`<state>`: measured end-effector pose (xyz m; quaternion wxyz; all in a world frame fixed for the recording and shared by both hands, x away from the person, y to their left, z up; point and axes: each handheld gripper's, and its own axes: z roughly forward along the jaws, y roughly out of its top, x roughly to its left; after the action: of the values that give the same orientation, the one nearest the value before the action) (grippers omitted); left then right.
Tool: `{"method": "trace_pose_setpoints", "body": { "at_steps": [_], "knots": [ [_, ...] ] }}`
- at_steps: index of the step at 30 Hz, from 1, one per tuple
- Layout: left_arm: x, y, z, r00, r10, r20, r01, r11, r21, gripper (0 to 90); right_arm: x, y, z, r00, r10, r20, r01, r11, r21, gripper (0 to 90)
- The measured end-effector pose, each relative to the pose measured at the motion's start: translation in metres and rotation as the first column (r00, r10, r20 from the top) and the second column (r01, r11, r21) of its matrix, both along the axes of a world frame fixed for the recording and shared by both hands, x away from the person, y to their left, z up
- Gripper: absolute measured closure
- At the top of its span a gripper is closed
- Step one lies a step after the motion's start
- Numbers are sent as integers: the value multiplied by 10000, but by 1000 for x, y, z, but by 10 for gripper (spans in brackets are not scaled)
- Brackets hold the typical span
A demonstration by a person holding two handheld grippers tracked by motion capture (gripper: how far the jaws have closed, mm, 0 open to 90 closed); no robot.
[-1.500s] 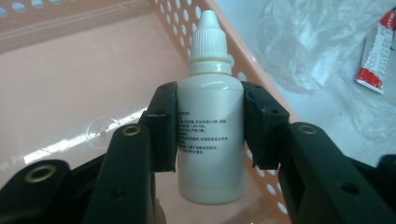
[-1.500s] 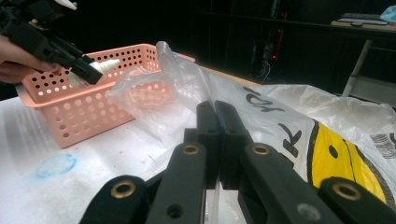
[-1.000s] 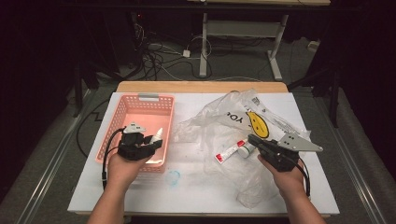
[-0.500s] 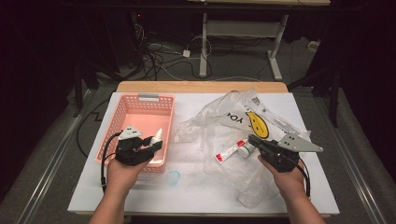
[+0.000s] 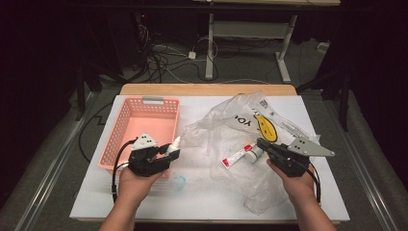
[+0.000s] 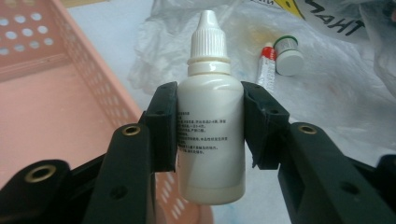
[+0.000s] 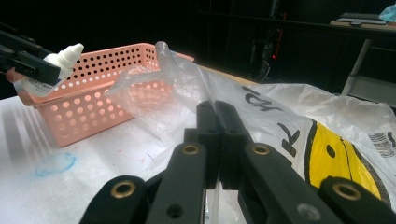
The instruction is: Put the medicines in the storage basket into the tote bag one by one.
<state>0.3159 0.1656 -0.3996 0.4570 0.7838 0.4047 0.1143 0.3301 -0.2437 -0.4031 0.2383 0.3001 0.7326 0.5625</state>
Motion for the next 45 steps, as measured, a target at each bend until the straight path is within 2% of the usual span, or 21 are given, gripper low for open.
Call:
{"method": "trace_pose_setpoints", "body": {
  "at_steps": [8,16,21,31,39,45],
  "knots": [
    [-4,-19,-4,9990,-442,35,442,9989,128,578,0,1,0,10000,19,15,-19,10000,-58,900],
    [-4,-31,-11,9988,-477,63,475,9986,214,579,0,2,-2,10000,35,-63,-35,10000,-92,900],
    [-3,-40,-17,9968,-787,-143,791,9965,267,578,1,1,-2,10000,48,-32,-48,9999,-91,900],
    [-2,-62,-29,9920,-1228,-288,1243,9906,577,578,0,2,-2,10000,73,1,-73,9999,-128,900],
    [-1,-73,-35,9891,-1428,-354,1449,9871,684,578,0,3,-2,9999,100,-39,-101,9998,-177,900],
    [-2,-79,-37,9876,-1550,-232,1563,9853,689,578,0,3,-2,9999,120,47,-119,9998,-183,900]
  ]
}}
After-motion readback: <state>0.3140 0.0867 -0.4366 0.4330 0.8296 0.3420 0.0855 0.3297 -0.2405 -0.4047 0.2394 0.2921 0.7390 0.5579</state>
